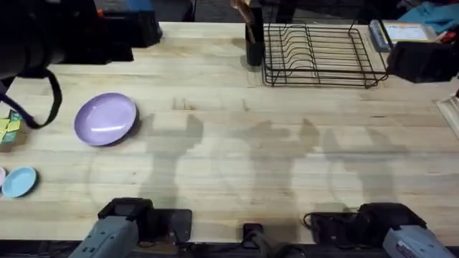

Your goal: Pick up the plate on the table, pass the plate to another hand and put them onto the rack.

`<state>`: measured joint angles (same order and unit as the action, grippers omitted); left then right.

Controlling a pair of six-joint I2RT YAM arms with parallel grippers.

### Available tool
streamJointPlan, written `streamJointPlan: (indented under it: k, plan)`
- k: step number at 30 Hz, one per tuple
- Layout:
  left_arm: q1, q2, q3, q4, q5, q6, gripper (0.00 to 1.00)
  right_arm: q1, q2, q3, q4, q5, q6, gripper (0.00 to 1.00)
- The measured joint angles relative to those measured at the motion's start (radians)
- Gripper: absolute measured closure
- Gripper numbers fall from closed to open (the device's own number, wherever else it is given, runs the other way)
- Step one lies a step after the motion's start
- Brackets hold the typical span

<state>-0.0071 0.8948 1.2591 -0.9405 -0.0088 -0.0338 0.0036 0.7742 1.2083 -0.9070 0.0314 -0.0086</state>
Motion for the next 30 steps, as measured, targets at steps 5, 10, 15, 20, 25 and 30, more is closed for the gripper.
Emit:
streamJointPlan:
  k: [5,10,15,20,25,30]
  plan:
    - [0.029,0.0,0.0,-0.036,-0.019,-0.003,0.009,0.0,0.02,0.001,0.0,0.027,0.0,0.003]
    - [0.18,0.0,0.0,-0.067,-0.027,-0.04,0.009,0.0,0.061,0.001,0.002,0.033,0.0,0.003]
    - [0.356,0.0,0.0,-0.094,-0.039,-0.092,0.01,0.0,0.084,0.001,0.009,0.034,0.0,0.003]
    - [0.549,0.01,0.0,-0.131,-0.04,-0.131,0.008,0.0,0.085,0.001,0.013,0.036,-0.007,0.003]
    - [0.615,0.065,0.0,-0.128,-0.04,-0.136,0.008,0.0,0.085,0.001,0.013,0.036,-0.016,0.003]
    - [0.663,0.166,0.0,-0.126,-0.04,-0.139,0.008,0.0,0.085,0.001,0.013,0.036,-0.019,0.003]
